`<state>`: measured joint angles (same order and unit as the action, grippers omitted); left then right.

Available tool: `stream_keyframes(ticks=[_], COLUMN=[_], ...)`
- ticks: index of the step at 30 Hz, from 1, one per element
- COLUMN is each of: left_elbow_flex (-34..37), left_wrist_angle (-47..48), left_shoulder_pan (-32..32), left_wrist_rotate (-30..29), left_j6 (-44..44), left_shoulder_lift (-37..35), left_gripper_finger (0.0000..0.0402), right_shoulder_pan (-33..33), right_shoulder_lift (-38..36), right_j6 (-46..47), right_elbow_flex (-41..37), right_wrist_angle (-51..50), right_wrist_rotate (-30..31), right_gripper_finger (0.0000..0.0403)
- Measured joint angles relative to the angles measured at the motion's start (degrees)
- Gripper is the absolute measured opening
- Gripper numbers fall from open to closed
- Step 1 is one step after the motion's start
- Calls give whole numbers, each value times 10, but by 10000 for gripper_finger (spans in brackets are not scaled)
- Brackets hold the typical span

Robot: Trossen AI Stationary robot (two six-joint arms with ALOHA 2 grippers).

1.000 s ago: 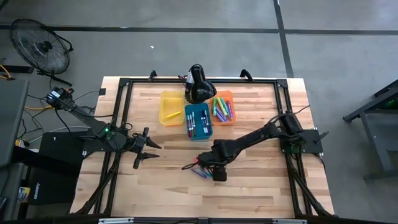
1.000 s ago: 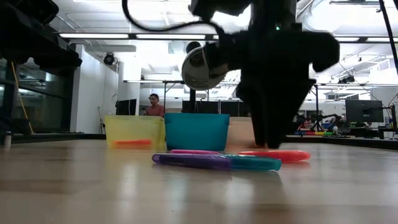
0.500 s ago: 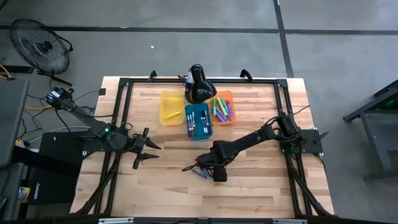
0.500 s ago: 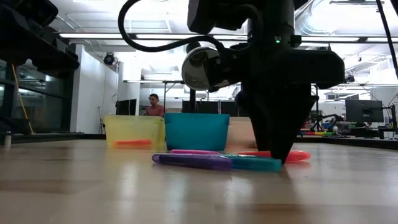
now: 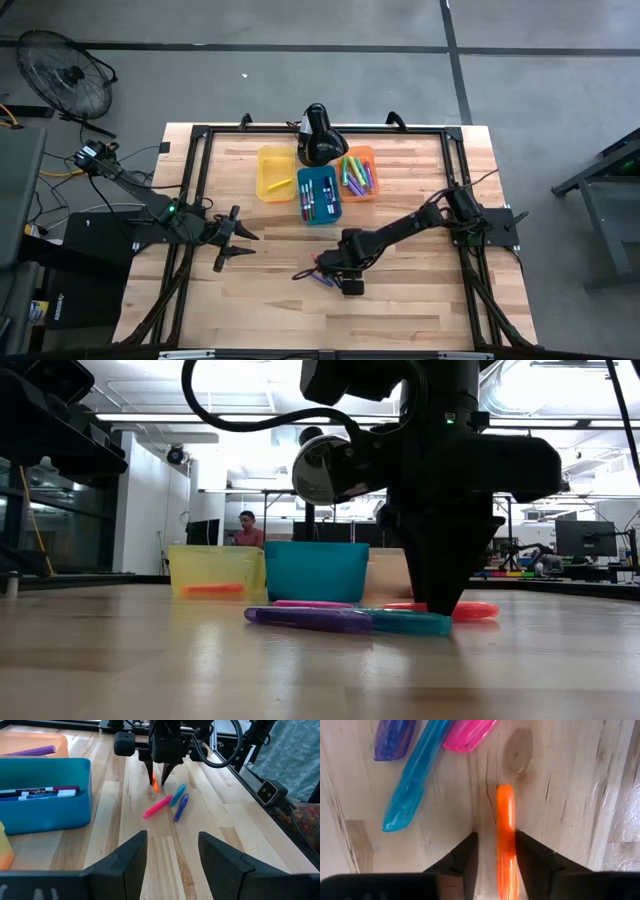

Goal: Pick & Place Markers
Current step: Put the orange mini marker into the yellow bin

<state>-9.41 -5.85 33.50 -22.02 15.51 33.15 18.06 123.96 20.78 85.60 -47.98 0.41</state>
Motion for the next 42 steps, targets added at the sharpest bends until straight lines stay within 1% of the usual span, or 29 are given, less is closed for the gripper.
stream_keyframes(ticks=[6,10,15,22,26,30,35,42], left_elbow_flex=[0,4,30,69,74,74,74,74], left_wrist_angle=[0,-7,-11,-58,-78,-88,-111,-165], left_shoulder_pan=[0,0,0,0,0,0,-1,-1], left_wrist_rotate=[0,0,-2,-2,-2,-1,4,6], left_j6=[0,0,27,46,45,40,29,-9], left_shoulder_lift=[0,0,0,0,0,0,0,0], left_gripper_finger=[172,172,172,172,172,172,172,172], right_shoulder_pan=[0,1,7,17,24,28,35,34], right_shoulder_lift=[0,0,0,-16,-38,-67,-81,-87], right_j6=[11,-1,-4,12,23,29,30,-33], right_elbow_flex=[0,0,-1,-3,-7,-5,-5,-4], right_wrist_angle=[2,1,2,2,3,27,92,279], right_wrist_rotate=[1,1,17,61,113,184,232,280], right_gripper_finger=[52,24,24,24,24,24,24,24])
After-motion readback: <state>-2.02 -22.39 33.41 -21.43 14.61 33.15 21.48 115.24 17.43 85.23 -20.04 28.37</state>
